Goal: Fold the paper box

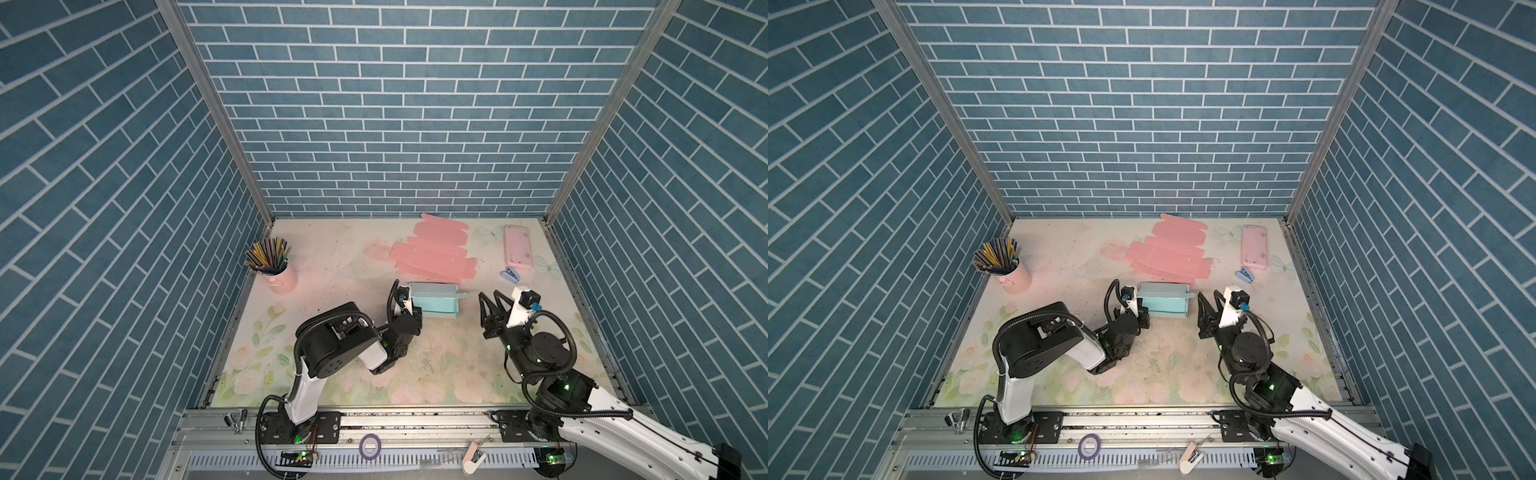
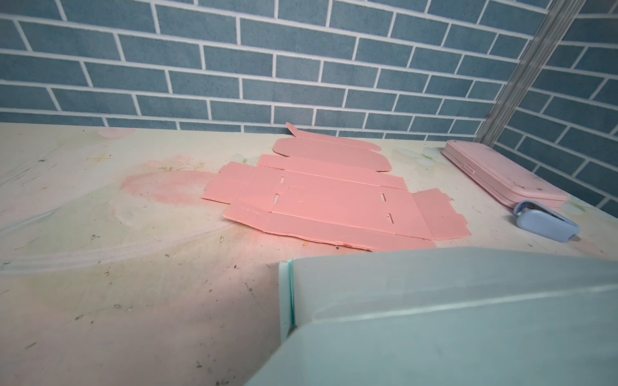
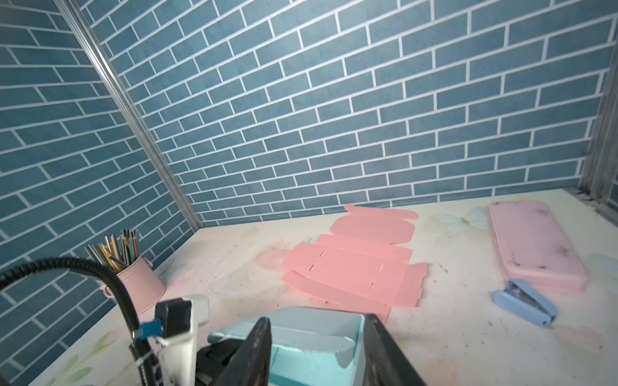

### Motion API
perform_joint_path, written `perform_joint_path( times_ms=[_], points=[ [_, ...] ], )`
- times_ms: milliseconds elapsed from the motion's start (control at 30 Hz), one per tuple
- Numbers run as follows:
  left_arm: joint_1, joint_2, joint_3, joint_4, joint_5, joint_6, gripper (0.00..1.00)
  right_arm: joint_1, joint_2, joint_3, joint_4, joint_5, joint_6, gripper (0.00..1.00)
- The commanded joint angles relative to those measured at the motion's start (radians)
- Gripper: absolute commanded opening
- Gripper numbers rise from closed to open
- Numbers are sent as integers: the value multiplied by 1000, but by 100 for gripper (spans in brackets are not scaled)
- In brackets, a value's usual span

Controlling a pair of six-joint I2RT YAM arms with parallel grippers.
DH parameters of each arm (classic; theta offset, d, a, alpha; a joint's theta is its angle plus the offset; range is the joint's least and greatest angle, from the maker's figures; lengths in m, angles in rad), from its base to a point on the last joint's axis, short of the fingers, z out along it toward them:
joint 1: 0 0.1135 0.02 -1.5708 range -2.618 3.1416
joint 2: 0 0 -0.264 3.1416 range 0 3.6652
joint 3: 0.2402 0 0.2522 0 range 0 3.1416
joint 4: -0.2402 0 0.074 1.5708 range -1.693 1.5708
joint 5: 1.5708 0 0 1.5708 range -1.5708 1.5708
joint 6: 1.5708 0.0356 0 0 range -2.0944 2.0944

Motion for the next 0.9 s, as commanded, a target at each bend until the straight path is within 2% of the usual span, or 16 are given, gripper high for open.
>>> perform_joint_path(
  times_ms=[0, 67, 200, 300, 400, 467, 600, 733, 800, 867],
  points=[
    [-17, 20, -1, -106, 51, 1, 1, -113, 200, 186, -242, -167, 118, 47],
    [-20, 10, -5, -111, 55, 3, 2, -203, 353, 255, -233, -361, 191, 46],
    [-24, -14, -2, -135, 86, 21, 5, -235, 573, 369, -256, -446, 170, 44],
    [-28, -30, 1, -160, 97, 24, 7, -238, 683, 407, -294, -444, 146, 43],
    [-27, -36, -4, -148, 122, 27, 11, -253, 749, 378, -286, -433, 153, 41],
    [-26, -46, 0, -155, 159, 29, 17, -264, 768, 345, -264, -421, 165, 40],
    [-28, -90, -2, -202, 228, 22, 37, -273, 773, 290, -250, -381, 171, 37],
    [-34, -184, -18, -297, 302, 11, 48, -278, 764, 241, -242, -357, 176, 36],
    [-35, -231, -16, -386, 343, 6, 55, -279, 767, 218, -229, -354, 178, 35],
    [-39, -278, -7, -514, 376, -1, 57, -281, 775, 195, -210, -353, 184, 35]
  ],
)
